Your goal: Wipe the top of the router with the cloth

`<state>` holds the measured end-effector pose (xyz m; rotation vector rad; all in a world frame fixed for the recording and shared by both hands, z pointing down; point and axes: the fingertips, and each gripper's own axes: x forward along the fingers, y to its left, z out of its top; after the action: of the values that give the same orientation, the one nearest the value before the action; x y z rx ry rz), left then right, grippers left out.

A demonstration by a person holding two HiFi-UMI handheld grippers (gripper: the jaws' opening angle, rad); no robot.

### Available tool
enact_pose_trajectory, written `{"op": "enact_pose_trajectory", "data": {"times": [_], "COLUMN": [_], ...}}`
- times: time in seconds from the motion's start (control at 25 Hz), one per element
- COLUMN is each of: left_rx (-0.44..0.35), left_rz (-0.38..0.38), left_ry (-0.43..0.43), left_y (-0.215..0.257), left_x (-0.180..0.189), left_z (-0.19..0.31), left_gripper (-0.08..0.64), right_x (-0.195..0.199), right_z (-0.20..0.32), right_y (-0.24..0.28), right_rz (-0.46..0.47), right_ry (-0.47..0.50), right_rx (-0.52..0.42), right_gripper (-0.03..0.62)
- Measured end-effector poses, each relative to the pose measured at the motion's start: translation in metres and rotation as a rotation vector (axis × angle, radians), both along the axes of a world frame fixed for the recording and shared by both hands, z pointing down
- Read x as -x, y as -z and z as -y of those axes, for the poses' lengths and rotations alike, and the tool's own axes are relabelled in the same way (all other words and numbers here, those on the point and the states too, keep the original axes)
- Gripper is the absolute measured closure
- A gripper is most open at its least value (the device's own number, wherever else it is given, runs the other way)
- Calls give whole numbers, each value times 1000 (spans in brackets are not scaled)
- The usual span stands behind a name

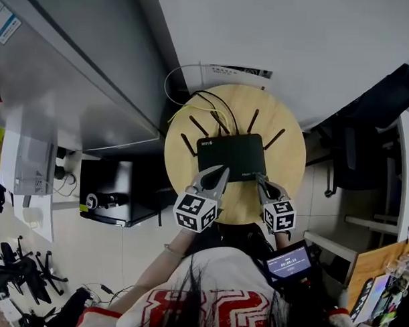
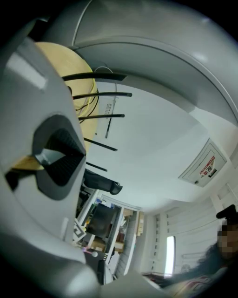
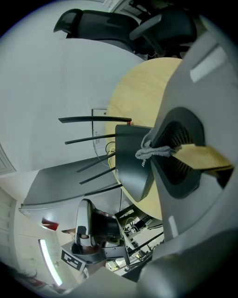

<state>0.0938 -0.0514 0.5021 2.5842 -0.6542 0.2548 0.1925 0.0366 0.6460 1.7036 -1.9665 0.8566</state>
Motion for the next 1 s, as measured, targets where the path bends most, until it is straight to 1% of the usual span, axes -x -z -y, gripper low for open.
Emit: {"op": "enact_pose_trajectory", "data": {"times": [0.16,0.28,0.6,0.8,1.0], "left_rx": [-8,-10,1,-2,-4], "left_rz": [1,9,21,36,53], "left_ry": [-6,14,45,81,142], "left_y": [2,2,-4,-4,-4], "left_x": [6,11,17,20,33], "left_z": [-2,0,3,13,26], "left_gripper": [560,560,560,560,560], "right_x": [12,15,-29,-59,-71], "right_z": [-9,-4,26,49,67], "right_y": [-7,-3,16,6,-8], "right_rz": [2,12,8,-5,4], "right_ry": [20,28,-52,-48,-14], "right_rx": [28,16,-53,-26,1], "right_gripper": [548,548,548,548,548]}}
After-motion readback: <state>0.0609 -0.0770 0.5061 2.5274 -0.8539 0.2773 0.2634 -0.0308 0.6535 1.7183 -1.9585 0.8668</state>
